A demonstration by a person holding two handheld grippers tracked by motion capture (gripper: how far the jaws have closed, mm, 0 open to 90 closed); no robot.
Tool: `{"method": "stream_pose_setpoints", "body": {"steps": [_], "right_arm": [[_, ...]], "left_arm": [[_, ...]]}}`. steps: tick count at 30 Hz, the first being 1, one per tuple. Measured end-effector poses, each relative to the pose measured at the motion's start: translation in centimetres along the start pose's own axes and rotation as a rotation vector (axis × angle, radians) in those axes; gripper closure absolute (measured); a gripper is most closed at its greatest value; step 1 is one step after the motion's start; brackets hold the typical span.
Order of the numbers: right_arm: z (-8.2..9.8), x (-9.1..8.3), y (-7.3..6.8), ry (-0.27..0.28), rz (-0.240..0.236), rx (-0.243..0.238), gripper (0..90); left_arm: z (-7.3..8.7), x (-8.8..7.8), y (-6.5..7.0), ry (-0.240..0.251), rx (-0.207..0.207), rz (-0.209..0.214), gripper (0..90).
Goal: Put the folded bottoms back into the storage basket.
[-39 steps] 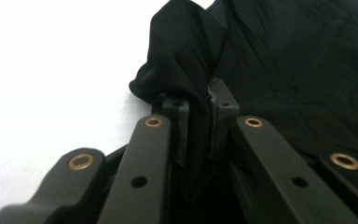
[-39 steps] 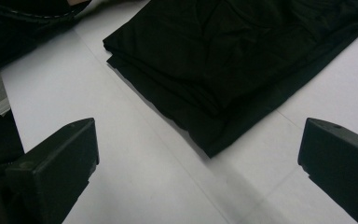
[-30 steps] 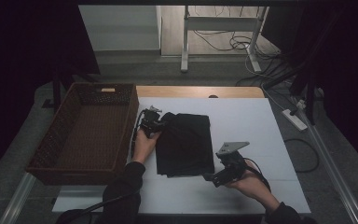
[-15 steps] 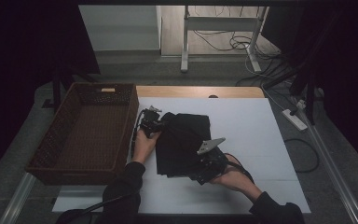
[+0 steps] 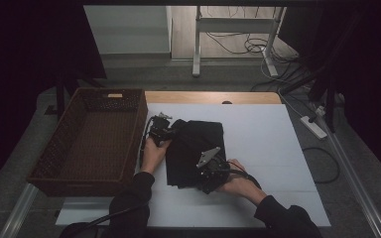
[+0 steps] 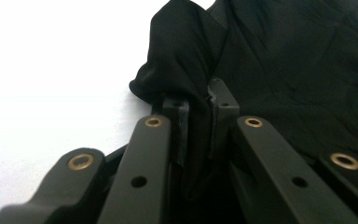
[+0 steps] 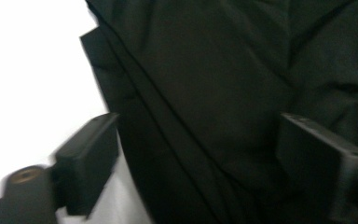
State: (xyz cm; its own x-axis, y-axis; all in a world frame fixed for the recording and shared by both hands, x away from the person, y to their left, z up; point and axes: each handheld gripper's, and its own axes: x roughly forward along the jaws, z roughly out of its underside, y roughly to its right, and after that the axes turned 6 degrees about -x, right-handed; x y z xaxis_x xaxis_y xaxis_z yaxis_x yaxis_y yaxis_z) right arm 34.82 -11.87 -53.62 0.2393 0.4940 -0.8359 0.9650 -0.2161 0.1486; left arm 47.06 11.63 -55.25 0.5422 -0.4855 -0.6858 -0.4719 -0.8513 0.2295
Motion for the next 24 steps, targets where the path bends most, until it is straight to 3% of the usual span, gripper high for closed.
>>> {"method": "stream_pose_setpoints", "body": {"steps": [1,2,3,6,11,18,24], "right_arm": [[-0.1,0.0,0.1,-0.004,-0.007,-0.001,24.6],[-0.3,-0.2,0.3,-0.015,-0.008,-0.005,34.7],[-0.3,-0.2,0.3,-0.015,-0.008,-0.005,34.7],[-0.6,-0.3,0.6,-0.03,-0.008,-0.014,46.6],[-0.6,-0.3,0.9,-0.01,0.026,-0.038,77.5],[-0.7,-0.2,1.2,-0.004,0.015,-0.018,81.3],[-0.7,-0.2,1.5,0.012,-0.007,0.045,81.8]], "left_arm": [[0.0,0.0,0.0,0.0,0.0,0.0,80.6],[0.0,0.0,0.0,0.0,0.001,-0.001,80.6],[0.0,0.0,0.0,0.0,0.001,-0.001,80.6],[0.0,0.0,0.1,0.001,0.004,-0.005,80.6],[0.0,0.0,0.1,0.001,0.01,-0.011,80.6],[0.0,0.0,0.1,0.002,0.006,-0.007,80.6],[0.0,0.0,0.0,0.0,-0.001,0.001,80.6]]}}
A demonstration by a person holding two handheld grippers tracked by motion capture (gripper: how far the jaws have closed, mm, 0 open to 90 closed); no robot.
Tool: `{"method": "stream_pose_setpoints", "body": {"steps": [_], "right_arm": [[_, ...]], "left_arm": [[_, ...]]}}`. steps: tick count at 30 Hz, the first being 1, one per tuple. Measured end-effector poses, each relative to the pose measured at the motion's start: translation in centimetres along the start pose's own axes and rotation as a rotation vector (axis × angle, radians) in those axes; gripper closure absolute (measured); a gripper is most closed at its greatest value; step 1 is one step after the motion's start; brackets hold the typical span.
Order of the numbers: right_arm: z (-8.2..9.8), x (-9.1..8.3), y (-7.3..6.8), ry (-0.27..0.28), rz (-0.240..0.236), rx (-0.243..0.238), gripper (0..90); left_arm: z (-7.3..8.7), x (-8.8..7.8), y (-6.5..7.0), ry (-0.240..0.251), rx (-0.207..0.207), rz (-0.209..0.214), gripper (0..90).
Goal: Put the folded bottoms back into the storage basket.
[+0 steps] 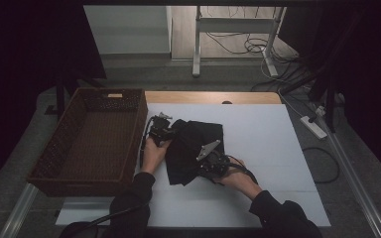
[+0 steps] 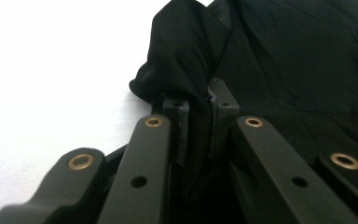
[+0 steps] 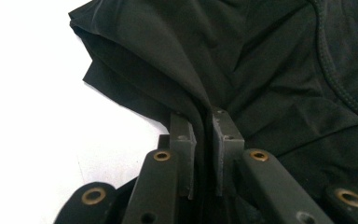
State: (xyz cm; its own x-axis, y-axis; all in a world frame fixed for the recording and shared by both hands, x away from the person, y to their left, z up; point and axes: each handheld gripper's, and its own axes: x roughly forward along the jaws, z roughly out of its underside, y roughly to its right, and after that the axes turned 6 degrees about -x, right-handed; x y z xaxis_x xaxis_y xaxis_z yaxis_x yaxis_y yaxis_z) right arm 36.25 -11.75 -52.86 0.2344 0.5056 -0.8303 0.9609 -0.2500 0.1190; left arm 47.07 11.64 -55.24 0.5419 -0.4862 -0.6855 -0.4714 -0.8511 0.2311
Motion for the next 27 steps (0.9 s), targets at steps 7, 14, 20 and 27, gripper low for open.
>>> {"method": "stream_pose_setpoints", "body": {"steps": [7,14,20,27], "right_arm": [[-0.2,-0.1,-0.2,-0.001,0.01,0.007,84.4],[-0.3,-0.7,0.0,0.05,-0.046,0.032,85.0],[-0.7,-1.4,-0.1,0.082,-0.069,0.031,85.0],[-1.1,-2.9,-0.2,0.136,-0.067,0.021,85.0]], "left_arm": [[0.0,0.0,-0.1,-0.001,-0.011,0.005,80.6],[-0.1,-0.4,0.0,0.026,-0.018,0.002,82.8],[-1.1,-1.3,0.4,0.026,-0.007,-0.006,82.9],[-3.2,-3.0,0.9,0.036,-0.019,0.011,82.9]]}}
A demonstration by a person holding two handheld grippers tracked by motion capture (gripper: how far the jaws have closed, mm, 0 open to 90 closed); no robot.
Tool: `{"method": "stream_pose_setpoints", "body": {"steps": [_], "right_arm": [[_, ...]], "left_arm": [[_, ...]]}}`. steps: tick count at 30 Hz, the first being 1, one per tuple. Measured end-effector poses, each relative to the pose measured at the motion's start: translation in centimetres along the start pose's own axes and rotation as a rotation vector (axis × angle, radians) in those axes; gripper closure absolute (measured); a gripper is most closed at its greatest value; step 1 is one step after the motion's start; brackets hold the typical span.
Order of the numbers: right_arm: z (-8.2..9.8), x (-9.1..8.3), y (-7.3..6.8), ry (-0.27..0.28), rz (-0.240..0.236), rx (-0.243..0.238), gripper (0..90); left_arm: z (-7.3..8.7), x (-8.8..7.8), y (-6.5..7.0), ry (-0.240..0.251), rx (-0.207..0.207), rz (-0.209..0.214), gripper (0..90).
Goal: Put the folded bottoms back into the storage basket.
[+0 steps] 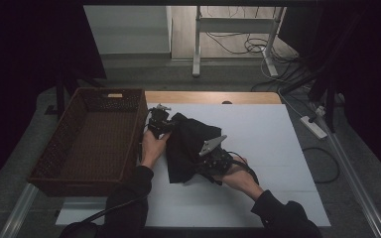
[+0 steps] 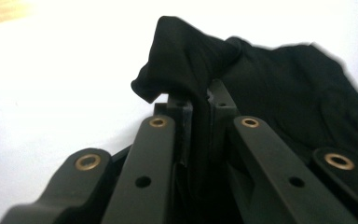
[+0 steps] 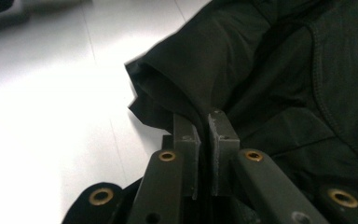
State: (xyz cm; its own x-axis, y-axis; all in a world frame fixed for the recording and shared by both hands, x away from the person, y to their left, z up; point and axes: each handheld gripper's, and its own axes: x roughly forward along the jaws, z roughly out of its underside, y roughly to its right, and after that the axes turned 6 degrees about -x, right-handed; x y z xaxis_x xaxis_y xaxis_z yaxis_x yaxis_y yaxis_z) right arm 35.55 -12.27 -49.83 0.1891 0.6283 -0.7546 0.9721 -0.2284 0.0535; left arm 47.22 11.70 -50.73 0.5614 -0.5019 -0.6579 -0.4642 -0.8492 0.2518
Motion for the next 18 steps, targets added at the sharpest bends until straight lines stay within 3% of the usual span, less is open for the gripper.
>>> {"method": "stream_pose_setpoints", "body": {"steps": [9,13,18], "right_arm": [[-1.4,-2.5,-0.3,0.079,0.026,-0.019,85.0],[-2.1,-3.4,-0.4,0.123,0.02,-0.012,85.0],[-3.2,-4.4,-0.5,0.164,0.018,-0.023,85.0]], "left_arm": [[-2.6,-2.2,1.1,0.036,0.017,-0.008,83.0],[-3.8,-3.4,1.6,0.051,0.003,0.003,83.0],[-5.4,-4.9,2.2,0.052,0.023,-0.014,83.0]]}}
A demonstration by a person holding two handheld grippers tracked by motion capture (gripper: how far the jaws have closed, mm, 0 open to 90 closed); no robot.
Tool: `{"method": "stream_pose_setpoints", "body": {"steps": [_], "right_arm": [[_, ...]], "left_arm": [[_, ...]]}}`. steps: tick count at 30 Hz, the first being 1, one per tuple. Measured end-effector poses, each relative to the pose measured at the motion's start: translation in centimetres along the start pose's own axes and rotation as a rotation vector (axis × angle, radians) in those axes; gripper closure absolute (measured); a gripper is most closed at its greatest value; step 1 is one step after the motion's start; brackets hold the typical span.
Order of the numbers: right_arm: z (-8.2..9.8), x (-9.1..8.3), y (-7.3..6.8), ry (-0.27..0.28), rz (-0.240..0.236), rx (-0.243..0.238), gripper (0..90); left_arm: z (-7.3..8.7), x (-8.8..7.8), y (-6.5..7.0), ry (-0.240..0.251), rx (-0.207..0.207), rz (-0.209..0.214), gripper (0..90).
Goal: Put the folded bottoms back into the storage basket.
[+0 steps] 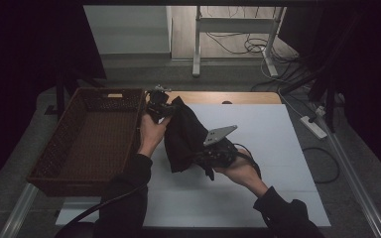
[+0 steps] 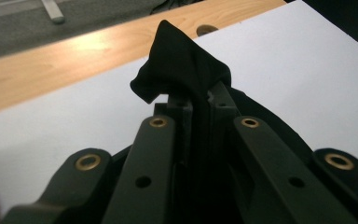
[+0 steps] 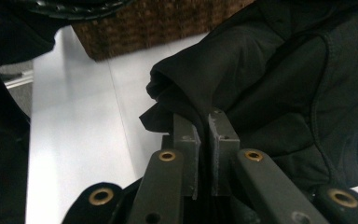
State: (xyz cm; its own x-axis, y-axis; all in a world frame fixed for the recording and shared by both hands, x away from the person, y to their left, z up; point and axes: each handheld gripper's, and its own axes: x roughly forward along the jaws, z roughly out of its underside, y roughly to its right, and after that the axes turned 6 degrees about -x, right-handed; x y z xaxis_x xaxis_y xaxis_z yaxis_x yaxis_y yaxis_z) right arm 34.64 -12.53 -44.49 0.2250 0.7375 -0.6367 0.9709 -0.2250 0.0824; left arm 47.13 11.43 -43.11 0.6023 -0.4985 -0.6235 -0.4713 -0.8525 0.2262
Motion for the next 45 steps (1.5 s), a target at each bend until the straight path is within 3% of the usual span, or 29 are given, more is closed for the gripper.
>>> {"method": "stream_pose_setpoints", "body": {"steps": [6,17,23,32,36,45], "right_arm": [[-1.3,-0.3,0.1,0.038,-0.002,-0.006,85.0],[-4.3,0.6,0.0,0.086,-0.011,-0.04,85.0],[-6.0,1.3,-0.1,0.111,-0.017,-0.056,85.0],[-8.5,2.1,0.1,0.154,-0.032,-0.059,85.0],[-9.6,2.5,0.1,0.162,-0.02,-0.082,85.0],[-12.0,3.9,0.0,0.207,-0.03,-0.092,85.0]], "left_arm": [[-1.8,-1.7,-0.2,-0.022,0.026,-0.017,82.9],[-3.5,-4.9,-2.4,-0.023,0.07,-0.016,82.9],[-4.3,-6.7,-3.7,-0.007,0.067,-0.005,82.9],[-5.3,-8.9,-5.2,0.014,0.072,-0.033,82.9],[-5.8,-10.1,-6.1,0.019,0.077,-0.055,82.9],[-6.0,-12.5,-8.0,0.064,0.053,-0.079,82.9]]}}
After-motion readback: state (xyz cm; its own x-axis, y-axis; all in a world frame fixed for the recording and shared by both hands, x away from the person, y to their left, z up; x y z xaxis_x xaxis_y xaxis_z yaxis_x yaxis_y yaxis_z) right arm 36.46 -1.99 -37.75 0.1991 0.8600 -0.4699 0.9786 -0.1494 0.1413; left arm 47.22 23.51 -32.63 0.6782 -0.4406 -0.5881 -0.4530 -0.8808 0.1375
